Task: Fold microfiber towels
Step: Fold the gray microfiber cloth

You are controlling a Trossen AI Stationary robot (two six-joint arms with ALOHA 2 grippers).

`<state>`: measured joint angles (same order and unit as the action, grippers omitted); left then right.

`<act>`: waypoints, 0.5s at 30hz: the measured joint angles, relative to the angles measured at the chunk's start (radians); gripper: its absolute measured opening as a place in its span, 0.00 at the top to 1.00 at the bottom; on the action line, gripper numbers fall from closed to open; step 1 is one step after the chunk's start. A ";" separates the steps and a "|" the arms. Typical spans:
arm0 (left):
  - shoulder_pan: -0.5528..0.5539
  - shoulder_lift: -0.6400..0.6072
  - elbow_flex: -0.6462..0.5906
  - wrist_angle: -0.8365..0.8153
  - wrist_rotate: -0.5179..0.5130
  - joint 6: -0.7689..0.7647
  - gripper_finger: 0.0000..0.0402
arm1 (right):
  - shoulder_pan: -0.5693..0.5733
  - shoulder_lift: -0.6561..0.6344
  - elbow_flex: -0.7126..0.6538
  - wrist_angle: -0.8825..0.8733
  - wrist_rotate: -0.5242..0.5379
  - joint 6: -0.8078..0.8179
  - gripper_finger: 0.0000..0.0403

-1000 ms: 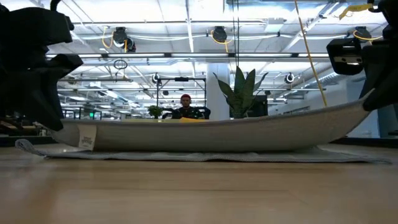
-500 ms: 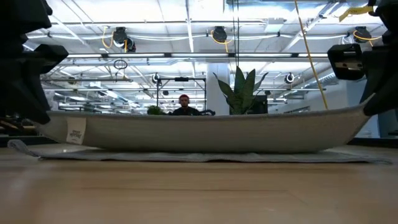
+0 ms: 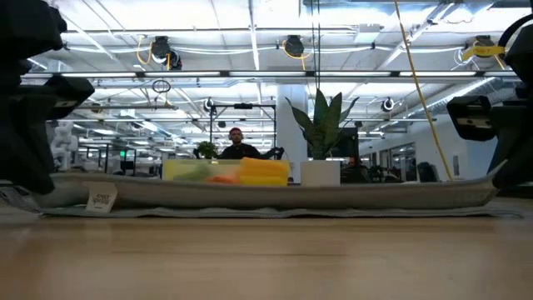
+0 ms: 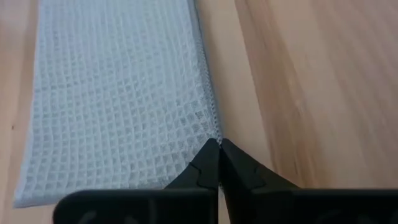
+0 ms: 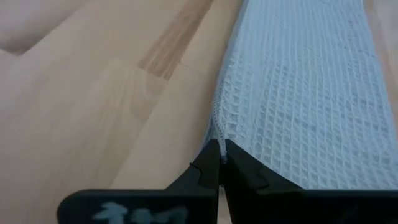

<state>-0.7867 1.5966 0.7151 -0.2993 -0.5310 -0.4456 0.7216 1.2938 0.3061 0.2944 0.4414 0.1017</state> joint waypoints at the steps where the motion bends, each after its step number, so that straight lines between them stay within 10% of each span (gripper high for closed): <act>1: -0.001 -0.005 0.000 0.001 -0.006 0.000 0.98 | 0.000 0.000 0.000 0.001 0.001 -0.011 1.00; 15: -0.011 -0.005 0.055 -0.021 0.011 0.045 0.99 | 0.008 -0.043 0.027 -0.056 0.026 -0.036 1.00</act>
<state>-0.7979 1.5913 0.7704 -0.3204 -0.5198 -0.4010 0.7296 1.2510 0.3336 0.2380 0.4671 0.0659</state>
